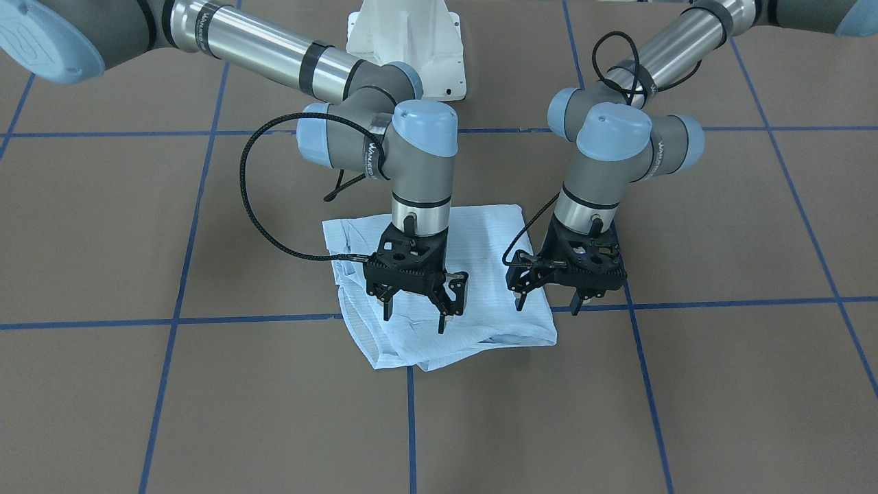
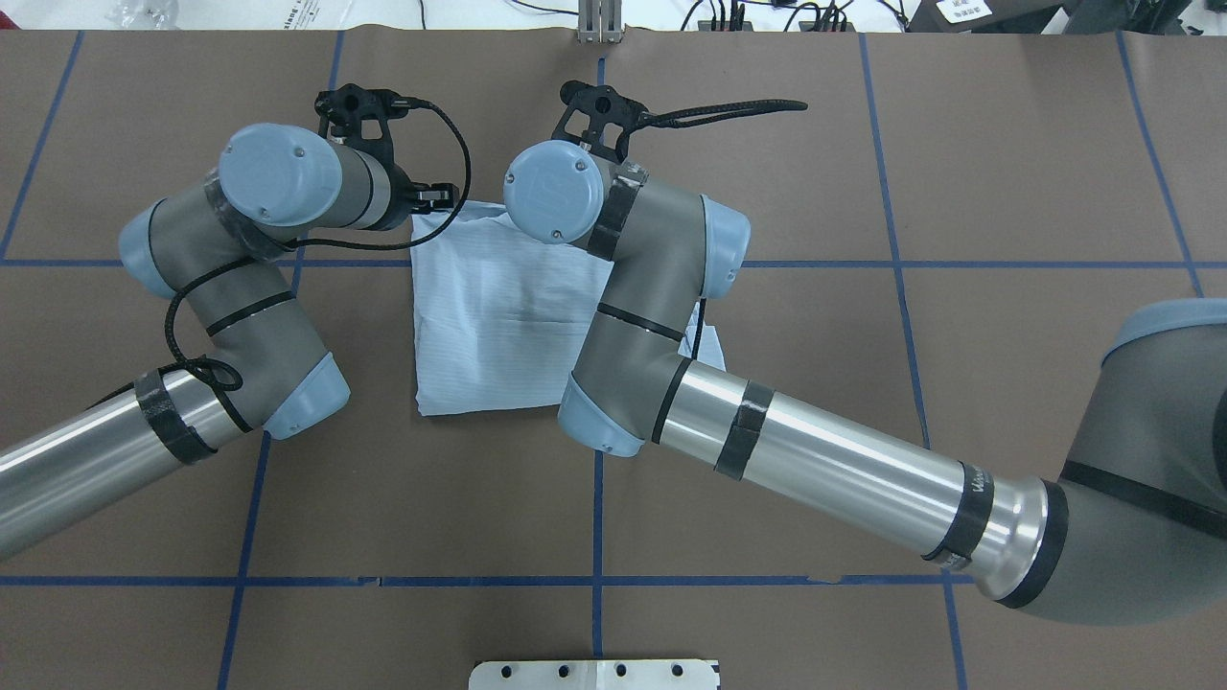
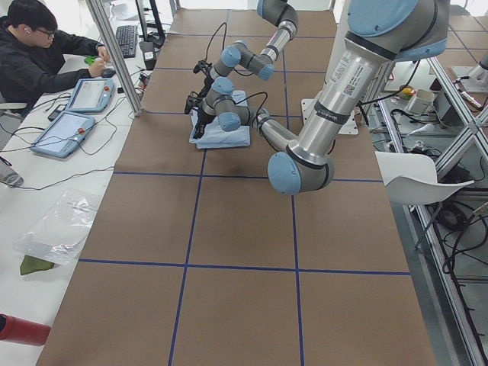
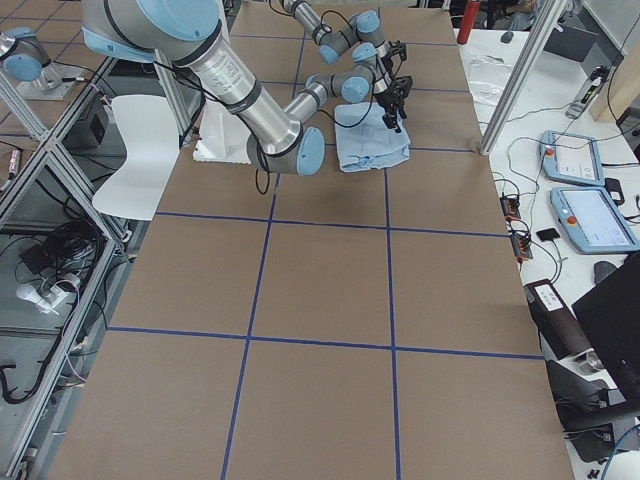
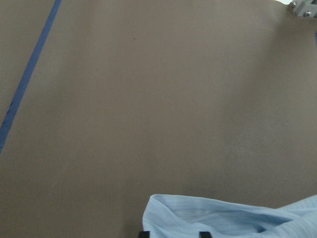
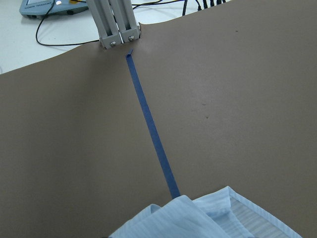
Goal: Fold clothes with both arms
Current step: 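Lay the folded edge onto the far half of the shirt with both grippers, then release the shirt and raise both grippers away from it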
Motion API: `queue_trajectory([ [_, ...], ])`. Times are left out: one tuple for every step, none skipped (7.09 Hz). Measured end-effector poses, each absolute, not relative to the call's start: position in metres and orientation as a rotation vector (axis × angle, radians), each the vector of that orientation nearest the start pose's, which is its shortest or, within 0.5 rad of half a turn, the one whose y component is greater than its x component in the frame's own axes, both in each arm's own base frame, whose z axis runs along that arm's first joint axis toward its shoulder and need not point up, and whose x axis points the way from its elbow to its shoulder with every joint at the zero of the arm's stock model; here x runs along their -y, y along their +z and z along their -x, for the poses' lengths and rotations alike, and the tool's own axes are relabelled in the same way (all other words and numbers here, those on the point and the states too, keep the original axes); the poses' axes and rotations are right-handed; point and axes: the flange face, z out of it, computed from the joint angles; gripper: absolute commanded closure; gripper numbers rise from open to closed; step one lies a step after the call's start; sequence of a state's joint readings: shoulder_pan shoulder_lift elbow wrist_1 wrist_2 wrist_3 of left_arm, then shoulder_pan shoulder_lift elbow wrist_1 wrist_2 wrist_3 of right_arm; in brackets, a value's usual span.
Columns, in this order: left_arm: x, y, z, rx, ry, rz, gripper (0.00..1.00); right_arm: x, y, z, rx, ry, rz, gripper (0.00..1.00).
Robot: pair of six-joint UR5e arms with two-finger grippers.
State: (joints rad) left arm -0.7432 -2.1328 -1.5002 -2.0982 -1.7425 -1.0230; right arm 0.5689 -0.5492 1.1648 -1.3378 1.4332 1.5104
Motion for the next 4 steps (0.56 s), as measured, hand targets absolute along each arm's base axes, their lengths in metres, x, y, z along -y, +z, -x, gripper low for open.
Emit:
queue_trajectory([
  [0.555,0.304,-0.43,-0.922,-0.052,-0.49,0.0,0.561,0.16,0.608,0.784,0.507,-0.355,0.0],
  [0.547,0.303,-0.421,-0.936,-0.033,-0.492,0.0,0.548,0.183,0.59,0.796,0.482,-0.337,0.0],
  [0.542,0.303,-0.416,-0.943,-0.025,-0.492,0.0,0.526,0.211,0.56,0.799,0.454,-0.332,0.0],
  [0.54,0.302,-0.413,-0.948,-0.021,-0.49,0.0,0.504,0.225,0.53,0.782,0.411,-0.319,0.0],
])
